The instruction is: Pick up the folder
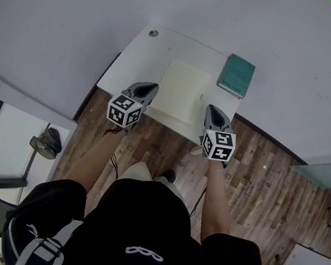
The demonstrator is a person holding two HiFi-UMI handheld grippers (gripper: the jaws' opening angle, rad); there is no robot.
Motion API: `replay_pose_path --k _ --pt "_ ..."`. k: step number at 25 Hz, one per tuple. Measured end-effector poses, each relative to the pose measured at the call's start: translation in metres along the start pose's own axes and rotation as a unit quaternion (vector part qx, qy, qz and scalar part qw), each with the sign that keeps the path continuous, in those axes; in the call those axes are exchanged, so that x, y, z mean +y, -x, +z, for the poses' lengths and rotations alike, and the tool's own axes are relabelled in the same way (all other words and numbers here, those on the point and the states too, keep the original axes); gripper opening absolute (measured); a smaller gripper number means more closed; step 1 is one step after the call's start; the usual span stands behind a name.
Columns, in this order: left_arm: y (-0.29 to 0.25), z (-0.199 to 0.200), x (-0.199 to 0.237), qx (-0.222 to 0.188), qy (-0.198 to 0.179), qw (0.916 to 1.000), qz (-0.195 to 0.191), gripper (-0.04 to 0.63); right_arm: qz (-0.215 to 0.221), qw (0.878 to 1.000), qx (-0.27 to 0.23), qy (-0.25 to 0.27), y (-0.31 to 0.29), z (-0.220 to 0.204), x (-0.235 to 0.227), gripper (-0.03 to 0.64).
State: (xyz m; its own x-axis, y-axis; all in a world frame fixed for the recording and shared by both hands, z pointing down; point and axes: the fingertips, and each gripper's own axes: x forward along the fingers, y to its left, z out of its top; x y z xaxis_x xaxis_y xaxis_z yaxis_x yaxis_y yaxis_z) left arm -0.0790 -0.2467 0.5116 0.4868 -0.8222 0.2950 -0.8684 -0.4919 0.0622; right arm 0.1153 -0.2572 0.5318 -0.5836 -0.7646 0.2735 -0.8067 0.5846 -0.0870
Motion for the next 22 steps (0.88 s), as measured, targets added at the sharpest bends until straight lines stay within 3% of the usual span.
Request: replay_pose_path --k 22 --pt "-0.050 -0.017 0.041 0.019 0.021 0.9996 -0.001 0.021 -0.010 0.999 0.037 -0.018 -0.055 -0.013 -0.025 0.023"
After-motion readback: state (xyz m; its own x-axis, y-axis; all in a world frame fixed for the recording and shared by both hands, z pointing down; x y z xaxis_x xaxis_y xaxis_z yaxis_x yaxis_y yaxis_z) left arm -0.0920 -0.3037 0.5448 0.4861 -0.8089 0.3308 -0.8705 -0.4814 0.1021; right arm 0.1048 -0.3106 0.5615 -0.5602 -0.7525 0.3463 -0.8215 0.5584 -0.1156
